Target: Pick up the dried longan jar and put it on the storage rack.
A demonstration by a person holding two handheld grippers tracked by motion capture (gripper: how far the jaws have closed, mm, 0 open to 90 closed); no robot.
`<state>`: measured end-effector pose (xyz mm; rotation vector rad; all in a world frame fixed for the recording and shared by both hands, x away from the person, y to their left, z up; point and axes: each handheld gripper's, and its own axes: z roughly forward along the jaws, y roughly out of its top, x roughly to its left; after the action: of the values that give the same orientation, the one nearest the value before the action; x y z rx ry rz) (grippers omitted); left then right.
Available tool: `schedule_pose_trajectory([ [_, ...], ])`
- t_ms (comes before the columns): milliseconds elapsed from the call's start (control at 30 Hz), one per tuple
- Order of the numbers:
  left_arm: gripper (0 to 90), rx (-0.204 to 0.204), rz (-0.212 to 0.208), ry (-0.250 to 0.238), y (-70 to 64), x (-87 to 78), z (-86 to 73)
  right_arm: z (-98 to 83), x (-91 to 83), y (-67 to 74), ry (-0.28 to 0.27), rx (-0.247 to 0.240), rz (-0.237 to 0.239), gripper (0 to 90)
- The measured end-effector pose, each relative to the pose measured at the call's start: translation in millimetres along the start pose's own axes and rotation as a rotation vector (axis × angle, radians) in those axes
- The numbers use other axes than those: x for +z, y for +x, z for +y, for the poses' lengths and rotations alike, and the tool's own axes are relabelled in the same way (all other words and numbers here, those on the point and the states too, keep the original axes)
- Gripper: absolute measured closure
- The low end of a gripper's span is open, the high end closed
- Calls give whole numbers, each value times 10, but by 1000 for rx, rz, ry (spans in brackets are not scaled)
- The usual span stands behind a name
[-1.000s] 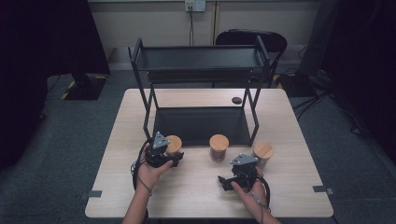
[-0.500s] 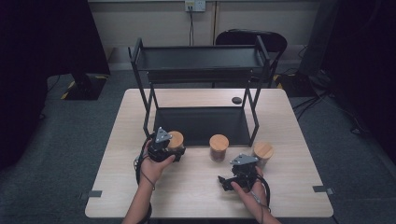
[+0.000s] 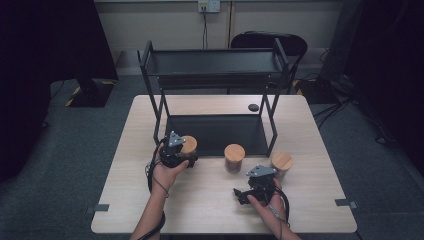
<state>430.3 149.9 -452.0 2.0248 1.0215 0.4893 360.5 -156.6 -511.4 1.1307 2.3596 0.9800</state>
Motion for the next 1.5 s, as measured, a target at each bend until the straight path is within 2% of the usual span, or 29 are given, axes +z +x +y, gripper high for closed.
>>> schedule_pose_trajectory([
  [500, 261, -5, 13, 3, 83, 74, 61, 0, 0, 0, 0, 0, 0, 0],
  [1200, 261, 0, 7, 12, 46, 229, 234, -3, -3, 1, 0, -1, 0, 0],
  [1500, 261, 10, 11, 18, 68, 290, 309, -3, -4, 2, 1, -2, 0, 0],
])
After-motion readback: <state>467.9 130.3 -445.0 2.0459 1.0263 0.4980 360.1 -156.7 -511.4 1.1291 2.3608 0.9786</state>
